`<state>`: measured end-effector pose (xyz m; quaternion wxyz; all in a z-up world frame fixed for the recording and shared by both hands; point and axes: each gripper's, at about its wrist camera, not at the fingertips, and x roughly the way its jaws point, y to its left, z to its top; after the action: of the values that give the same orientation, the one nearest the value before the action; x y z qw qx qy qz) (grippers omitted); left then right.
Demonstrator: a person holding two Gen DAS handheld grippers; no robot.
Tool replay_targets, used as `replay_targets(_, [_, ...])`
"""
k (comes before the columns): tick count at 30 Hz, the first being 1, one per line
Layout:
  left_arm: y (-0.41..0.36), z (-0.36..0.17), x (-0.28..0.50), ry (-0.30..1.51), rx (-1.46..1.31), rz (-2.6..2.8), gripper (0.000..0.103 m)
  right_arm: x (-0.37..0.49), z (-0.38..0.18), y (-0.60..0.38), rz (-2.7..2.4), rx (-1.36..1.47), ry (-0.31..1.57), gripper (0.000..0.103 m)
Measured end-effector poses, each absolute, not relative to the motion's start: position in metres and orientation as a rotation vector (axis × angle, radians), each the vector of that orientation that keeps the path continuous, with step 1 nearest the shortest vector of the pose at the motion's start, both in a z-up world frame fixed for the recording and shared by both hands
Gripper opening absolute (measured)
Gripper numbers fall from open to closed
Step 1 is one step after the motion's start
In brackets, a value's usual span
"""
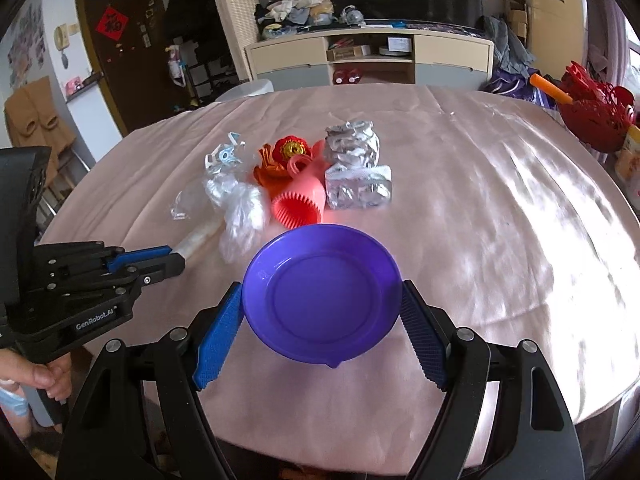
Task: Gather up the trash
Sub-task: 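Drop the stick and purple plate into the black bin, opening both tools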
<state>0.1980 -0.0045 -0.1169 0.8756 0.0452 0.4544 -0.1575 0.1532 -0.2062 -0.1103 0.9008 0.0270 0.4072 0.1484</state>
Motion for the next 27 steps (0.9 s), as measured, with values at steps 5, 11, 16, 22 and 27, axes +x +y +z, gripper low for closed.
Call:
replay_targets(5, [0.0,-0.107,0.165,0.953,0.084,-0.299,0.012,0.133,-0.109,-0.208,0.325,0.059,0.843,0.078])
replay_targets(11, [0.004,-0.073,0.114,0.883,0.059,-0.284,0.012,0.096,-0.096,-0.21,0.351,0.061,0.812,0.078])
replay_targets(16, [-0.003,-0.056,0.071,0.843,0.052,-0.299,0.012,0.066,-0.087,-0.213,0.365,0.058,0.792,0.078])
replay_targets(22, [-0.012,-0.069,0.032,0.876,-0.001,-0.308,0.012,0.039,-0.09,-0.223,0.347,0.063,0.81,0.078])
replay_targets(27, [-0.015,-0.108,0.015,0.972,-0.083,-0.313,0.012,0.025,-0.11,-0.229,0.335,0.079,0.87,0.078])
